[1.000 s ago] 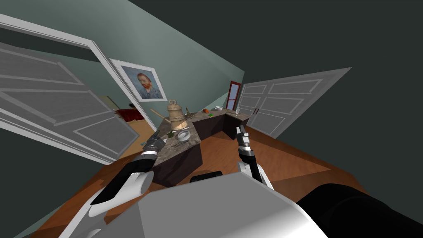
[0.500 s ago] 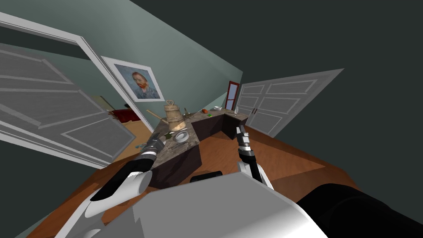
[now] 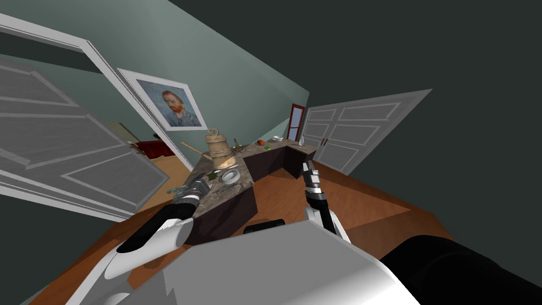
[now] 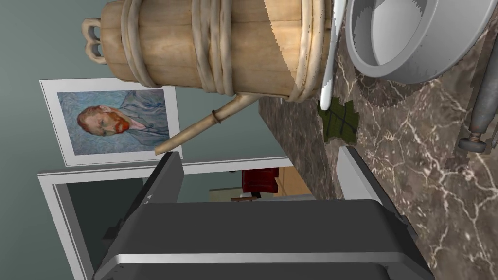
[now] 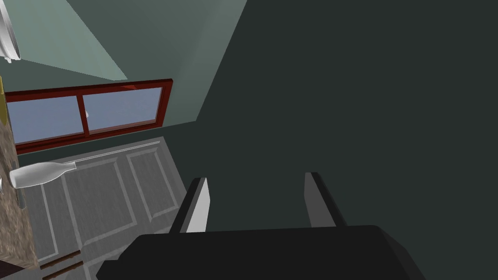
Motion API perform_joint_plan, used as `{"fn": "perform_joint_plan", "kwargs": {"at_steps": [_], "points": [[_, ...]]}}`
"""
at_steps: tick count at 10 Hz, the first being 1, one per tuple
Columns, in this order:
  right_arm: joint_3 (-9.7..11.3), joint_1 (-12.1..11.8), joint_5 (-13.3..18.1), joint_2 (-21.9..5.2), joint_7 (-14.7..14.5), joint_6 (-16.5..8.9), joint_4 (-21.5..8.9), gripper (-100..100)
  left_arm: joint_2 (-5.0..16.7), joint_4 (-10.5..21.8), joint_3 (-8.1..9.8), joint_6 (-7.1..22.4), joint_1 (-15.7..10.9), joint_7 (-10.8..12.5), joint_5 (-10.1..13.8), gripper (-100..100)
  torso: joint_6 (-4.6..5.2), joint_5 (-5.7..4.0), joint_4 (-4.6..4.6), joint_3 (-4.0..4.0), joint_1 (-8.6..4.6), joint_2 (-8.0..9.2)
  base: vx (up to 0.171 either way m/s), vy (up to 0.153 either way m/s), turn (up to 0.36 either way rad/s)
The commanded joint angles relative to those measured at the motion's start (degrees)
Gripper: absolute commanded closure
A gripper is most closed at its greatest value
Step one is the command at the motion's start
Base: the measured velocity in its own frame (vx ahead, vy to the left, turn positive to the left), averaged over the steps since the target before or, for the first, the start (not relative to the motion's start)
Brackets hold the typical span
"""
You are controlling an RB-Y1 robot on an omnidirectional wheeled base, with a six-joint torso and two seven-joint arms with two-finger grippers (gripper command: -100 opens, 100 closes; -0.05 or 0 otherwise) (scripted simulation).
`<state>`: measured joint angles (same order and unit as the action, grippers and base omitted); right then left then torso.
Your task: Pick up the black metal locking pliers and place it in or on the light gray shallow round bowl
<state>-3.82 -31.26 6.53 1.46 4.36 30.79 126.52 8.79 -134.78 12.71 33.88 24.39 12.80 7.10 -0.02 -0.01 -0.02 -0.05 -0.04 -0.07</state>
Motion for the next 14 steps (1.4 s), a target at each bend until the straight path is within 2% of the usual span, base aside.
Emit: {"fn": "perform_joint_plan", "kwargs": {"at_steps": [1, 4, 5, 14], "points": [[0.0, 0.0, 0.0, 0.0, 0.0, 0.0, 0.0, 0, 0.0, 0.3, 0.64, 2.9, -0.3, 0.3, 0.3, -100, 0.00, 0.00, 0.00, 0.00, 0.00, 0.00, 0.032, -0.012, -0.080], [0.0, 0.0, 0.0, 0.0, 0.0, 0.0, 0.0, 0, 0.1, 0.6, 1.26, 7.8, -0.6, 0.7, 0.6, -100, 0.01, 0.00, 0.00, -0.01, -0.02, -0.02, 0.026, -0.014, -0.048], [0.0, 0.0, 0.0, 0.0, 0.0, 0.0, 0.0, 0, 0.1, 0.6, 1.26, 7.9, -0.6, 0.7, 0.6, -100, -0.01, 0.00, 0.00, -0.01, 0.00, -0.01, 0.013, -0.003, 0.012], [0.0, 0.0, 0.0, 0.0, 0.0, 0.0, 0.0, 0, 0.5, 2.2, 4.20, 23.3, -2.3, 2.2, 2.1, -100, -0.01, 0.00, 0.00, 0.00, -0.01, 0.00, 0.027, -0.012, -0.053]]}}
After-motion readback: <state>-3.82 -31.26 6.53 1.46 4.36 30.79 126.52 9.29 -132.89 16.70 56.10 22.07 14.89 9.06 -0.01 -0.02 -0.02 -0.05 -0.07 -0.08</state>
